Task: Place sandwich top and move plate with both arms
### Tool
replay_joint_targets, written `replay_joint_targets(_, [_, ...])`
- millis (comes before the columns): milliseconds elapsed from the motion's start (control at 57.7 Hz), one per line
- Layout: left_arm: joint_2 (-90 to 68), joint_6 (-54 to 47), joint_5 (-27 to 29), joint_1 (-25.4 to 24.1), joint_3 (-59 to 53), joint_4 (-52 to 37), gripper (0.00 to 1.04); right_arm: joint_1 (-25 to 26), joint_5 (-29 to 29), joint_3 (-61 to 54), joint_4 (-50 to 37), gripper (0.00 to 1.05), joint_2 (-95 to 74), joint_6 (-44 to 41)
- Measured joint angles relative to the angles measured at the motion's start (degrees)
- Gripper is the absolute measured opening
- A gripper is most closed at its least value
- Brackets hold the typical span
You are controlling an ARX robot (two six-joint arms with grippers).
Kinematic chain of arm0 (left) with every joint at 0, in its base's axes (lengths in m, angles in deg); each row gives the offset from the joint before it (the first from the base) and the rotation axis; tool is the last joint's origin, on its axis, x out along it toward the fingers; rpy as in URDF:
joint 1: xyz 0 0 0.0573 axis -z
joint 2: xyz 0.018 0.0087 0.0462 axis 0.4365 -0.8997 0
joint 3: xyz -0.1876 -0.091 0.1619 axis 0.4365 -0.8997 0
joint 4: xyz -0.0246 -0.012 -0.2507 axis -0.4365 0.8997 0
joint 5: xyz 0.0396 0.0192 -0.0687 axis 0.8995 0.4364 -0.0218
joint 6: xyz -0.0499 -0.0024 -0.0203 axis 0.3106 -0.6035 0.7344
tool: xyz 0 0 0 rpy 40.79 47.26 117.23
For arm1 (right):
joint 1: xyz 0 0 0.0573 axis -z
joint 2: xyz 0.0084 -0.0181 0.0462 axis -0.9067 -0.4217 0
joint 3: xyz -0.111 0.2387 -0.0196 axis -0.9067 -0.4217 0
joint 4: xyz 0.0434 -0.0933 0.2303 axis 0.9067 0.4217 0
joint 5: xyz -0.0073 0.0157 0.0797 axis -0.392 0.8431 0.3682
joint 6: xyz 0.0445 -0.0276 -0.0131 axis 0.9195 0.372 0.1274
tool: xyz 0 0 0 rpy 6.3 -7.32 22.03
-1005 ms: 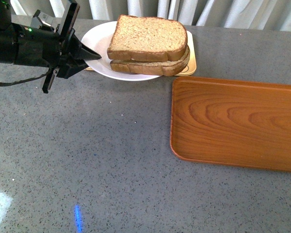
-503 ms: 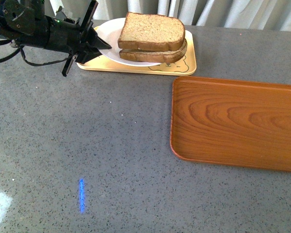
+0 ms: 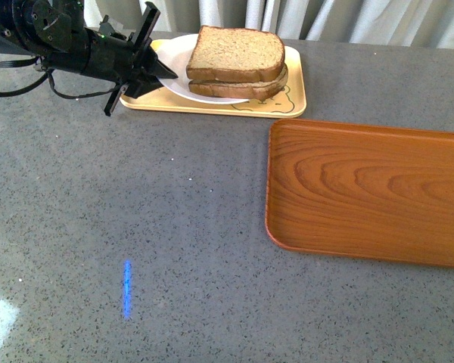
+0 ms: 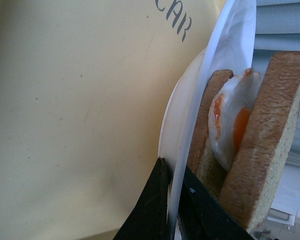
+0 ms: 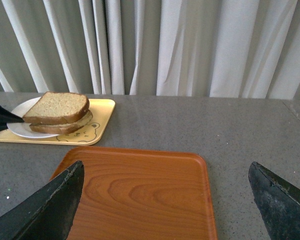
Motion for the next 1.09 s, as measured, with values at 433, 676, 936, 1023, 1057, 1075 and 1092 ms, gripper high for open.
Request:
replay_joint_targets(433, [-0.79,-1.31,-0.02,-1.66,2.27,1.64,0.59,0.0,0.0,0.0,0.0,0.96,0.0,0.0])
replay_joint_targets(676, [-0.79,-1.4,0.0,-2.97,3.28,2.05,0.96,0.0,0.0,0.0,0.0,0.96,0.0,0.0])
replay_joint_targets(936, [1.68,2.29,0.02,-5.9,-2.34,-6.75,0.96,0.0,0.0,0.0,0.0,0.96,0.0,0.0])
replay_joint_targets(1023, [4.35,4.2,0.37,-7.04,-6.38,-10.91,0.96,0.0,0.0,0.0,0.0,0.96,0.0,0.0])
replay_joint_targets(1057, [5.7,4.87,0.7,-7.39,-8.37,-13.0,0.96,0.0,0.0,0.0,0.0,0.96,0.0,0.0])
replay_joint_targets(1075, [6.16,5.03,0.85,-7.52,-9.03,-13.7,0.96,0.0,0.0,0.0,0.0,0.96,0.0,0.0])
replay_joint_targets(1092, [7.21,5.16,0.87,-7.74,-10.36,-14.84,0.96,0.0,0.0,0.0,0.0,0.96,0.0,0.0])
